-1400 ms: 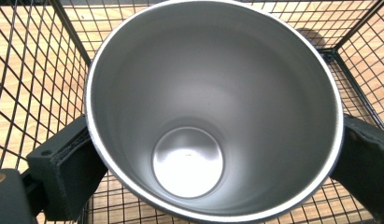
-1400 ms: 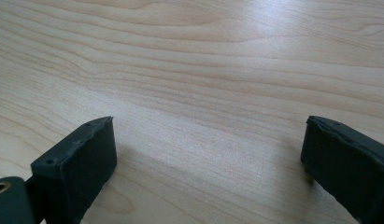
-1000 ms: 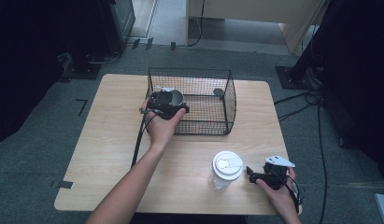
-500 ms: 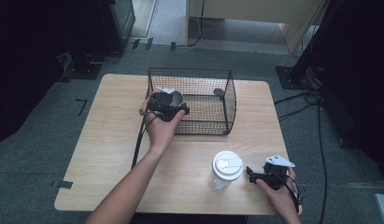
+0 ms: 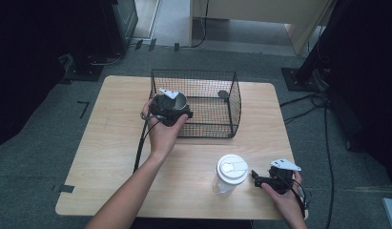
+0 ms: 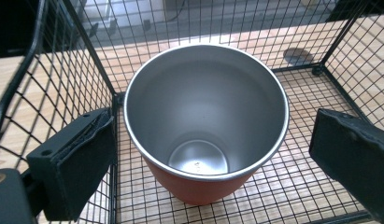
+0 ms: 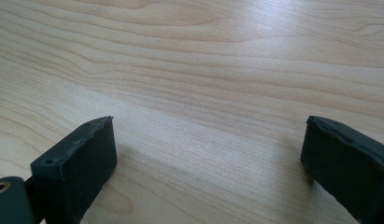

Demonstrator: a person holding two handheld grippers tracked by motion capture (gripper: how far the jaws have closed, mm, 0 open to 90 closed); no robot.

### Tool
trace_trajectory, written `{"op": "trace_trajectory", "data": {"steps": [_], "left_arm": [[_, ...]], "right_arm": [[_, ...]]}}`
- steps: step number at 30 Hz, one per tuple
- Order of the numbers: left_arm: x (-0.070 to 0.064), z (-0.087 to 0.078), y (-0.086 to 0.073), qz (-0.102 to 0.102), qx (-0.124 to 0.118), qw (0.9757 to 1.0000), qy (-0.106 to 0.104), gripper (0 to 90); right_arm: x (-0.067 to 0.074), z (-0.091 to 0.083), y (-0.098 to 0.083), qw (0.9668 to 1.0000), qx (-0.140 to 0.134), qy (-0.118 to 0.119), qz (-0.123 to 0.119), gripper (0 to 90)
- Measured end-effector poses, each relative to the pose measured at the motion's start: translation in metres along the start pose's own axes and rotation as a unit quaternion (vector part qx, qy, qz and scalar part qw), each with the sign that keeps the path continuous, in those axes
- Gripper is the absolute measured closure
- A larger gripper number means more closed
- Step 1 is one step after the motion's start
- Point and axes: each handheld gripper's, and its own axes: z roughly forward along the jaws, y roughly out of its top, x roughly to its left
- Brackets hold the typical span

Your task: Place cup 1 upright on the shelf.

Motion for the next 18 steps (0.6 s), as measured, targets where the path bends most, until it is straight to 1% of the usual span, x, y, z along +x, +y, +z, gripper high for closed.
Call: {"op": "trace_trajectory", "data": {"steps": [6,8,9,12,18], "left_arm": [[0.007,-0.011,-0.004,0.005,-0.022,0.9997,-0.008,1.4],[0.009,-0.015,-0.006,0.01,-0.027,0.9996,-0.005,1.4],[0.009,-0.018,-0.007,0.013,-0.031,0.9994,-0.007,1.4],[0.012,-0.024,-0.011,0.017,-0.038,0.999,-0.016,1.4],[0.021,-0.04,-0.02,0.018,-0.063,0.9974,-0.03,1.4]], "right_arm": [[0.0,0.0,0.0,1.0,0.0,0.0,0.0,3.2],[0.0,0.0,0.0,1.0,0.0,0.0,0.0,3.2],[0.0,0.0,0.0,1.0,0.0,0.0,0.0,3.2],[0.0,0.0,0.0,1.0,0.0,0.0,0.0,3.2],[0.0,0.0,0.0,1.0,0.0,0.0,0.0,3.2]]}}
